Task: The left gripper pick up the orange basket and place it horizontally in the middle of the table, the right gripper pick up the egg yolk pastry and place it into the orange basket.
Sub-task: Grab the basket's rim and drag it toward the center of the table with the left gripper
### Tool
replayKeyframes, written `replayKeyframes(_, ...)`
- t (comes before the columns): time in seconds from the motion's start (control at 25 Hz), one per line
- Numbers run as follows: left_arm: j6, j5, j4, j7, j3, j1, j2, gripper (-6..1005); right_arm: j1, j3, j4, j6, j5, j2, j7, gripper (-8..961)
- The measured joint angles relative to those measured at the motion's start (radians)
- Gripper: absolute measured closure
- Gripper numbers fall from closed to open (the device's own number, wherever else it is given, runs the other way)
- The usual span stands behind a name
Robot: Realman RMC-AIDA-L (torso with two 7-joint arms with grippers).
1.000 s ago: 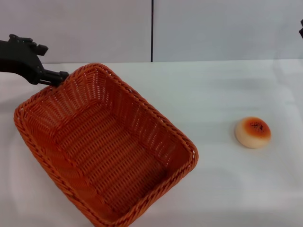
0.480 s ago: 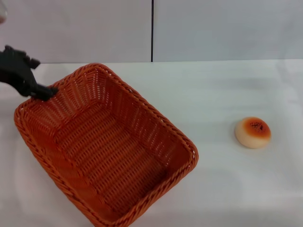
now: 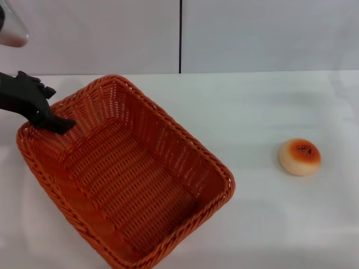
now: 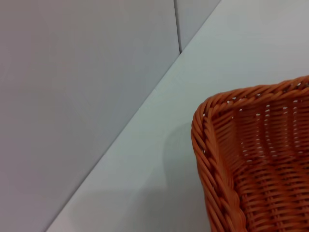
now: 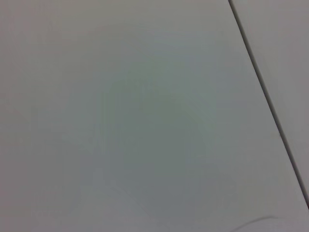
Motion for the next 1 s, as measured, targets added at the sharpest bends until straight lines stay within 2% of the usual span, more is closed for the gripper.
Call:
replayKeyframes(0.32, -0.060, 0.008, -0.050, -0.013, 0.059, 0.006, -0.001, 166, -0.017, 0.000, 0.000, -0.010, 0.000, 0.000, 0.000, 171)
replayKeyframes(0.76, -0.152, 0.092, -0.093, -0.080, 0.173, 0.008, -0.001, 166, -0.030, 0.002, -0.001, -0.014, 0.000, 0.001, 0.000, 170)
replayKeyframes(1.0, -0.153, 0.093, -0.075, -0.104, 0.187, 0.014, -0.002, 337, -0.030, 0.002, -0.005, -0.015, 0.000, 0.000, 0.018, 170)
